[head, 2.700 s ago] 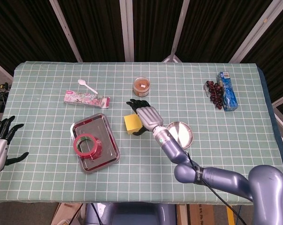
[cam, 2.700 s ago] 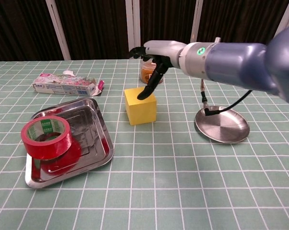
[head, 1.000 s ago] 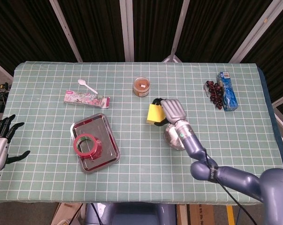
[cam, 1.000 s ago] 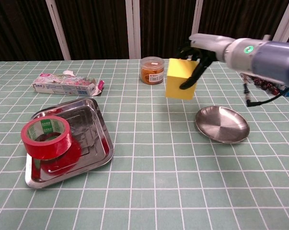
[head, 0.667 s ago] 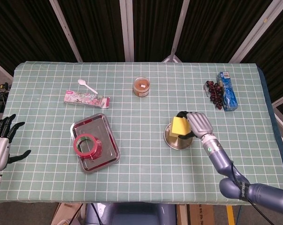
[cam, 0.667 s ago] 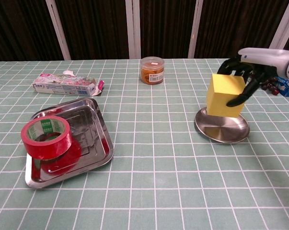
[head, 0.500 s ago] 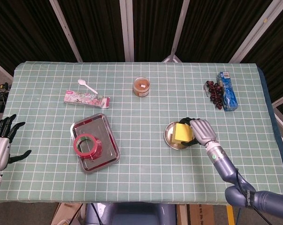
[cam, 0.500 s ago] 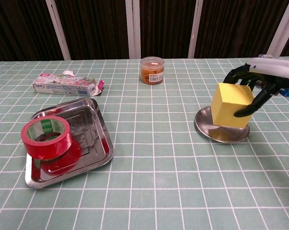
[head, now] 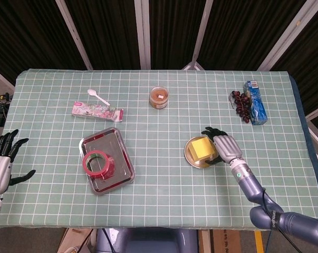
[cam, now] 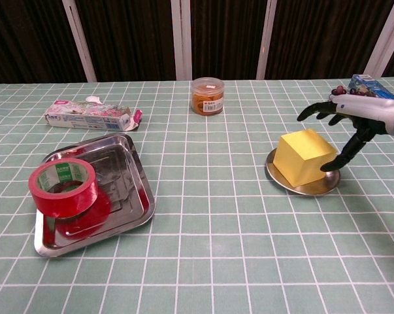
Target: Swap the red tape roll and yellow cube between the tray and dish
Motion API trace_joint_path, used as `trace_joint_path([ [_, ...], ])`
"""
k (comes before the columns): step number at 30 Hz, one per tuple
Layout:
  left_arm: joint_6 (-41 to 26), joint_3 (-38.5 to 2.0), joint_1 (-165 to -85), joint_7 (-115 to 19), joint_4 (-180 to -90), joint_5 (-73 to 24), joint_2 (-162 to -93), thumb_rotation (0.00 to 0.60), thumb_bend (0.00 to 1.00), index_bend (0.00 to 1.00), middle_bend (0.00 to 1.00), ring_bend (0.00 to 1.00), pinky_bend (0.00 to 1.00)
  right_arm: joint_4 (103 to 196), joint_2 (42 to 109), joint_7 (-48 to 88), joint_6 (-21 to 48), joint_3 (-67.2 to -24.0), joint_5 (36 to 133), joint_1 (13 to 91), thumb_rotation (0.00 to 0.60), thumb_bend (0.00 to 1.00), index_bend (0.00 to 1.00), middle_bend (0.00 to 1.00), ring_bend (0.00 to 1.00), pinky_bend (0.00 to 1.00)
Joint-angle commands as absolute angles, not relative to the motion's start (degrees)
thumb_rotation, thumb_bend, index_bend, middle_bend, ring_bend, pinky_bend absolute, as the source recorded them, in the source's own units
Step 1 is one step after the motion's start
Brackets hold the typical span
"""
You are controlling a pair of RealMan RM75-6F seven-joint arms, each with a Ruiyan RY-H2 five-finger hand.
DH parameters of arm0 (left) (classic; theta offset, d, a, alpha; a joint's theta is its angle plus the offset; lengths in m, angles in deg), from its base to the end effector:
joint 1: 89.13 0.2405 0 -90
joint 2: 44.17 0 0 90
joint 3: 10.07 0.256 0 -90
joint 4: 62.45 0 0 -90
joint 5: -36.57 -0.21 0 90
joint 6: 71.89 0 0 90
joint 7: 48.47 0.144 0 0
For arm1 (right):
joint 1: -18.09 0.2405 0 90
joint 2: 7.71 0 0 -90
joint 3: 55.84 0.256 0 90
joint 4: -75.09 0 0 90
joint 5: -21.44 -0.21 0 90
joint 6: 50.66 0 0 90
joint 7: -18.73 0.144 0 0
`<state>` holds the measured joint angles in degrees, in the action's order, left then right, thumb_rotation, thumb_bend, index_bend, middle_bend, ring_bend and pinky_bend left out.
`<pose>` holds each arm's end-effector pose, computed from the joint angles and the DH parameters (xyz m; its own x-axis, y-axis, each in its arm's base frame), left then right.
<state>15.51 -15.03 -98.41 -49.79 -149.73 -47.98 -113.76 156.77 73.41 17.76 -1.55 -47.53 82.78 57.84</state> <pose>-0.3026 0.2129 0.1484 0.3554 -0.1022 0.9291 0.9307 -0.0531 -0.3619 -0.2124 -0.3548 0.0215 0.2566 -0.3875 0.8855 -0.9638 -0.1706 0.2047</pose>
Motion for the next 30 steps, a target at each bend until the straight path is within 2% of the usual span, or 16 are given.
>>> trace_joint_path([
  [1,15.8,-15.2,-98.2,-49.7,-149.7,-47.9,-113.7,0.6,0.04,0.19,0.0,0.0,0.0,157.7,72.6,17.8,-0.5,-46.5,83.2,57.8,0.6,0.04,0.01,0.0,0.0,0.0],
  [4,15.7,-15.5,-98.1,-49.6,-149.4,-47.4,-113.4,0.6,0.04,0.19,0.0,0.0,0.0,162.3,67.8,13.3,3.9,-45.7,84.5,57.0,0.6,0.02,0.0,0.0,0.0,0.0],
  [5,16.0,-15.8,-97.8,-48.0,-149.0,-46.7,-113.3,0.6,0.04,0.19,0.0,0.0,0.0,166.0,63.4,8.2,7.8,-46.3,84.8,55.4,0.6,0.02,0.0,0.0,0.0,0.0],
  [8,14.4,-15.4,-97.6,-44.1,-150.8,-44.9,-112.6,0.6,0.04,0.19,0.0,0.0,0.0,177.4,56.3,1.8,16.1,-48.4,83.8,49.8,0.6,0.02,0.0,0.0,0.0,0.0],
  [12,12.3,-14.8,-97.8,-42.6,-153.3,-44.0,-111.5,0.6,0.04,0.19,0.0,0.0,0.0,181.1,54.5,2.8,22.9,-51.1,87.5,44.4,0.6,0.01,0.0,0.0,0.0,0.0],
  [17,10.9,-13.6,-98.0,-43.1,-155.7,-45.4,-110.6,0.6,0.04,0.19,0.0,0.0,0.0,179.2,55.2,7.9,34.2,-58.3,99.3,34.4,0.6,0.01,0.0,0.0,0.0,0.0],
  [20,11.0,-12.7,-97.4,-43.0,-157.1,-45.9,-110.1,0.6,0.04,0.19,0.0,0.0,0.0,175.6,56.7,8.6,39.4,-60.6,104.1,30.3,0.6,0.01,0.0,0.0,0.0,0.0],
  [26,11.6,-11.6,-96.5,-43.2,-159.4,-47.3,-109.3,0.6,0.04,0.19,0.0,0.0,0.0,172.2,58.0,7.2,43.8,-60.0,107.7,27.6,0.6,0.01,0.0,0.0,0.0,0.0],
  [30,11.5,-11.1,-96.6,-42.9,-159.2,-48.4,-109.6,0.6,0.04,0.19,0.0,0.0,0.0,172.4,57.8,7.9,43.7,-59.3,107.9,27.1,0.6,0.01,0.0,0.0,0.0,0.0],
])
